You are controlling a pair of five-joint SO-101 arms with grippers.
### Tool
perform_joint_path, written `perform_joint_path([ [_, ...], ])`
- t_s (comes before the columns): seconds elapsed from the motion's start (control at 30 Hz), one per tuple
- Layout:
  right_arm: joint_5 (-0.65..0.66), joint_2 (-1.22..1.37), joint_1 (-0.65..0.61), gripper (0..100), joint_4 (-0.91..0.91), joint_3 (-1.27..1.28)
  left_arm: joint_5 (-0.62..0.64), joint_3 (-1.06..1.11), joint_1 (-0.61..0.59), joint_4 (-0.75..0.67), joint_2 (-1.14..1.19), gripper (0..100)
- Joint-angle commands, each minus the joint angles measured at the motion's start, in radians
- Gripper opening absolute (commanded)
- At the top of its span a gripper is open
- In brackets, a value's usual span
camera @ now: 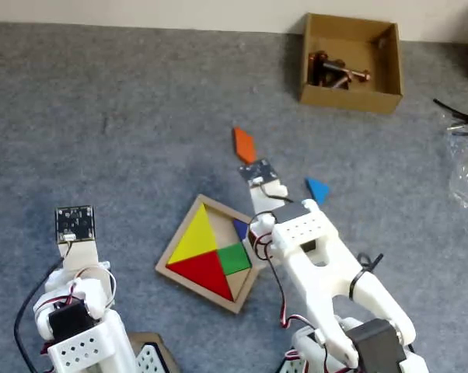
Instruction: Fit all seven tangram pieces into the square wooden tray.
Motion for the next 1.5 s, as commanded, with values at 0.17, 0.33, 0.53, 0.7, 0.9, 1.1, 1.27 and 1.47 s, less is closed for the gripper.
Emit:
perform_joint_path([
  [0.17, 0.002, -0.05, -0.01, 1.0, 0.01, -0.067, 0.009, 0.021, 0.015, 0.005, -0.005, 1],
  [0.33, 0.006, -0.045, -0.005, 1.0, 0.01, -0.061, 0.009, 0.021, 0.015, 0.005, -0.005, 1],
  [0.53, 0.006, -0.042, 0.001, 1.0, 0.01, -0.061, 0.009, 0.021, 0.015, 0.005, -0.005, 1],
  [0.7, 0.008, -0.048, 0.122, 1.0, 0.012, -0.067, 0.009, 0.021, 0.015, 0.005, -0.005, 1],
  [0.9, 0.215, -0.05, 0.229, 1.0, 0.01, -0.076, 0.009, 0.021, 0.015, 0.005, -0.005, 1],
  [1.1, 0.245, -0.05, 0.305, 1.0, 0.018, -0.205, 0.009, 0.021, 0.015, 0.005, -0.005, 1],
  [1.27, 0.245, -0.048, 0.392, 1.0, 0.07, -0.309, 0.009, 0.021, 0.015, 0.005, -0.005, 1],
  [1.47, 0.241, -0.036, 0.458, 1.0, 0.2, -0.504, 0.009, 0.021, 0.015, 0.005, -0.005, 1],
])
